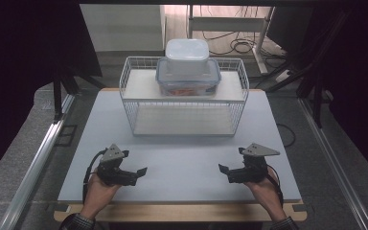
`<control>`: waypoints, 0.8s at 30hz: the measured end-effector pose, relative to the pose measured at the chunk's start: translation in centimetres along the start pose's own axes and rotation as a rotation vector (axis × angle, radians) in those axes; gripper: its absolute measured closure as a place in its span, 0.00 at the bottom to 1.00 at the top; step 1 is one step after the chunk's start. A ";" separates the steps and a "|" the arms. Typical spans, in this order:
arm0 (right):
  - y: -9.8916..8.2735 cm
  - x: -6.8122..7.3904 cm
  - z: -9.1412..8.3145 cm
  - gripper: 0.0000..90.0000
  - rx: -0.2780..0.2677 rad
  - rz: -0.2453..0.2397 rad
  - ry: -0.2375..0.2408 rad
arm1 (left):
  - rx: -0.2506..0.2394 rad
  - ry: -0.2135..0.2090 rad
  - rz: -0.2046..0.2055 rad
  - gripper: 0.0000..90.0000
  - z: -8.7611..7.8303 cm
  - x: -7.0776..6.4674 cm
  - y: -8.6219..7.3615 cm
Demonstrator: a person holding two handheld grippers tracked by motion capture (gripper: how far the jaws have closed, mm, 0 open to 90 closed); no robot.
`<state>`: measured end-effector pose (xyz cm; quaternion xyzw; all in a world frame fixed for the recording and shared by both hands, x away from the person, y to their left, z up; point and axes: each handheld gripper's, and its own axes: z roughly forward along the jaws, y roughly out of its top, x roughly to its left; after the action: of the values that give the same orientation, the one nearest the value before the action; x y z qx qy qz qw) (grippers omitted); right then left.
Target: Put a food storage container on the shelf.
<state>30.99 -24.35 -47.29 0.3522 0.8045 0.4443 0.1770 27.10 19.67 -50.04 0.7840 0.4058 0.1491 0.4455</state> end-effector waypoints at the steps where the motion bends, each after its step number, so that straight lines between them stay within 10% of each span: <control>1: -0.1 0.0 0.0 0.00 0.001 0.005 -0.002 | 0.001 0.004 0.000 0.03 0.0 0.0 -0.1; 24: -3.0 -0.5 -0.5 0.00 0.059 0.004 -0.047 | 0.104 0.052 0.004 0.01 0.7 0.5 -2.6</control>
<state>29.84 -26.05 -49.54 0.3691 0.8123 0.4122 0.1845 26.51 20.31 -52.66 0.8027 0.4231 0.1489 0.3930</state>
